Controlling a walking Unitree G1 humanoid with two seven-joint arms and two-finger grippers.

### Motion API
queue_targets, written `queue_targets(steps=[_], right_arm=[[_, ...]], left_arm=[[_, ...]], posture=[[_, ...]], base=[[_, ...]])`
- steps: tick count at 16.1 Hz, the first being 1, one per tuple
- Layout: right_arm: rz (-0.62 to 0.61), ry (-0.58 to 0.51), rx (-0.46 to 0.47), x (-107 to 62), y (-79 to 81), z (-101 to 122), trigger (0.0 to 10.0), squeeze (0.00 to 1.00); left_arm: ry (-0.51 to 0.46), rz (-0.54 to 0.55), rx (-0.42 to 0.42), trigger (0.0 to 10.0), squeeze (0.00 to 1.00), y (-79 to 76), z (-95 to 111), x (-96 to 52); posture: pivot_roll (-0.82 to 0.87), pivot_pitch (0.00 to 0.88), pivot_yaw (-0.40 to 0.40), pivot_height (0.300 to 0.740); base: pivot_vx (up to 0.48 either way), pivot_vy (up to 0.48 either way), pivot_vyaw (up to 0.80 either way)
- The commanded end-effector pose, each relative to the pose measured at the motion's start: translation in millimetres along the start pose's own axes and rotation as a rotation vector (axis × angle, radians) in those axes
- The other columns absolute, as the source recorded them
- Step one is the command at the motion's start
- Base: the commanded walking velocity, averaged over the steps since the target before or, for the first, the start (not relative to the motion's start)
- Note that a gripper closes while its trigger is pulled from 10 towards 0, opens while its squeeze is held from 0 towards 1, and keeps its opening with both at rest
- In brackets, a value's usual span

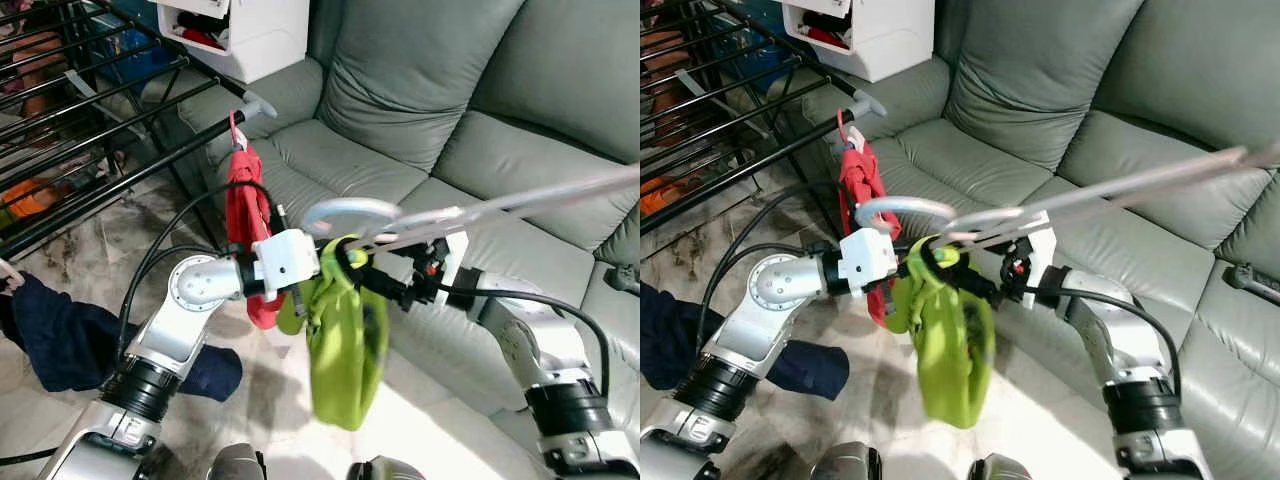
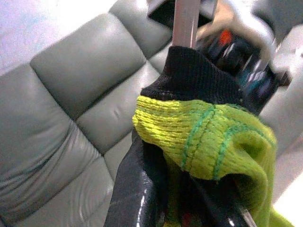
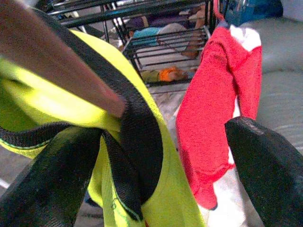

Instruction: Hang hanger

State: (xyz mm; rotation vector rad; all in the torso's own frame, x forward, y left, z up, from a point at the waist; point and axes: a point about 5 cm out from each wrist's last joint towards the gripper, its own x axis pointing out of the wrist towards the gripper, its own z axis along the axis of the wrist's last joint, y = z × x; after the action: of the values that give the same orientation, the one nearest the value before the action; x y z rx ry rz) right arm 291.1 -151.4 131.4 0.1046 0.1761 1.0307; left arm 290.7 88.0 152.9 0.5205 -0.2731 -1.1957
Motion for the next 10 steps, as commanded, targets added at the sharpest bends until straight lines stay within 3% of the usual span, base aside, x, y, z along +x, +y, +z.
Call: queue_targets(steps=[1,2,3,4,5,7,8,10], right_arm=[[0.077,-0.046,-0.041,2.9,8.8,15,10.0,0.00],[0.094,-0.022,-0.036,-0.4,9.9,13,10.0,0.00],[0.107,0.020,-0.034,-4.6,10.5,9,10.0,0.00],[0.107,0.100,-0.057,-9.2,10.2,1,10.0,0.00],[0.107,0.256,-0.127,-17.4,10.1,-17,10.0,0.00],[0.136,0.507,-0.238,-39.4,10.3,-47,10.0,0.00],[0.184,0.611,-0.253,-56.5,13.4,-58,10.0,0.00],[0.239,0.673,-0.272,-63.9,16.9,-62,10.0,0.00]], left_arm=[[0.036,0.024,0.003,1.6,0.00,6.0,-4,-2.3],[0.048,0.039,0.007,1.4,0.00,7.9,-7,-3.0],[0.091,0.081,0.008,1.9,0.00,11.8,-17,-5.1],[0.194,0.154,0.018,2.2,0.00,17.8,-35,-11.0],[0.330,0.216,0.057,3.4,0.00,23.0,-55,-21.4],[0.469,0.288,0.099,3.5,0.00,32.3,-70,-37.8],[0.515,0.368,0.072,2.7,0.00,45.4,-73,-48.3],[0.570,0.381,0.133,2.8,0.00,57.5,-77,-57.9]], posture=[[-0.03,0.040,0.002,0.740],[-0.03,0.038,0.001,0.740],[-0.03,0.038,0.001,0.740],[-0.03,0.038,0.001,0.740],[-0.03,0.033,0.005,0.740],[-0.04,0.033,0.008,0.740],[-0.05,0.031,0.010,0.740],[-0.04,0.026,0.021,0.740]], base=[[0.000,0.000,0.00],[0.000,0.000,0.00],[0.000,0.000,0.00],[0.000,0.000,0.00],[0.000,0.000,0.00],[0.000,0.000,0.00],[0.000,0.000,0.00],[0.000,0.000,0.00]])
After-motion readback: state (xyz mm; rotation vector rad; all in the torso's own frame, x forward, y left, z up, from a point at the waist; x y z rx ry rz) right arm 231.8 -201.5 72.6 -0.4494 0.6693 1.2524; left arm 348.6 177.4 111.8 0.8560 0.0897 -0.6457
